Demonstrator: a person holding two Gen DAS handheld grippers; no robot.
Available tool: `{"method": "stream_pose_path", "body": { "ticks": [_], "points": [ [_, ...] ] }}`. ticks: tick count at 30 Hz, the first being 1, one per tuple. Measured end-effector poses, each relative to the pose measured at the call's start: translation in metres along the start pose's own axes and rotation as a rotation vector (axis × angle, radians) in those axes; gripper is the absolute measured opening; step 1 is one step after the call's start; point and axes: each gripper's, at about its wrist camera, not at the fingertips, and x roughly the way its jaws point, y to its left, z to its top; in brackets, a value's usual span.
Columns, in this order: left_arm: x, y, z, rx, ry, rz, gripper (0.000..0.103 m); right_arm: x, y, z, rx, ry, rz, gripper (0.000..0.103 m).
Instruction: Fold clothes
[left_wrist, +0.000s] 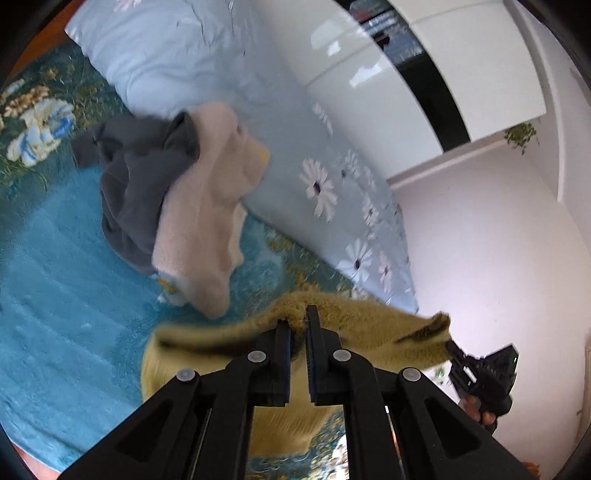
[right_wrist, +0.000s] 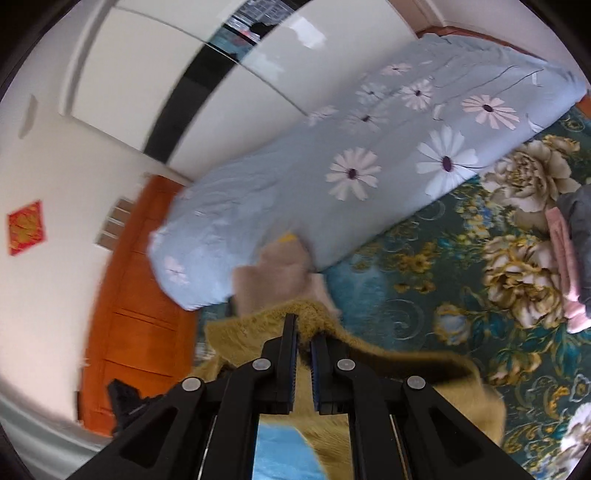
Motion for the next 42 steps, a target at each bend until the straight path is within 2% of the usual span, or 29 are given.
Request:
{"method": "stream_pose_path", "body": {
  "ticks": [4,9,11,16,19,22,24,26,28,30,32,36,40,42],
  "points": [
    [0.03,0.046,-0.033,-0.085,0.106,0.054,0.007,0.026,-0.035,-0.023,-0.004,0.082,-0.122,0.007],
    [0.074,0.107,-0.095,-0.207,0.284,0.186,0.007,0.053,-0.107,-0.079,0.098,0.239,-0.279,0.007],
    [0.088,0.122,-0.117,-0.25,0.34,0.228,0.007,0.063,-0.136,-0.103,0.146,0.303,-0.341,0.007],
    [0.108,0.141,-0.161,-0.316,0.438,0.311,0.009,0.073,-0.181,-0.139,0.243,0.367,-0.419,0.007],
    [0.104,0.149,-0.17,-0.359,0.45,0.321,0.021,0.074,-0.192,-0.149,0.241,0.387,-0.44,0.011],
    [0.094,0.159,-0.18,-0.448,0.43,0.297,0.036,0.068,-0.197,-0.152,0.231,0.379,-0.455,0.016],
    [0.089,0.165,-0.188,-0.515,0.418,0.267,0.038,0.06,-0.201,-0.153,0.24,0.366,-0.475,0.027],
    [0.09,0.169,-0.199,-0.558,0.424,0.26,0.043,0.049,-0.21,-0.156,0.284,0.352,-0.475,0.032],
    [0.096,0.169,-0.207,-0.578,0.446,0.259,0.043,0.041,-0.216,-0.162,0.332,0.342,-0.452,0.036],
    [0.107,0.168,-0.215,-0.582,0.469,0.265,0.044,0.041,-0.222,-0.171,0.378,0.353,-0.411,0.047],
    [0.116,0.167,-0.221,-0.583,0.484,0.267,0.044,0.047,-0.225,-0.181,0.403,0.381,-0.394,0.051],
    [0.135,0.166,-0.229,-0.626,0.471,0.261,0.044,0.07,-0.233,-0.202,0.468,0.431,-0.38,0.051],
    [0.149,0.165,-0.236,-0.685,0.44,0.265,0.043,0.088,-0.249,-0.216,0.573,0.42,-0.394,0.051],
    [0.153,0.161,-0.237,-0.673,0.434,0.296,0.031,0.092,-0.257,-0.217,0.621,0.409,-0.402,0.046]
  ]
}}
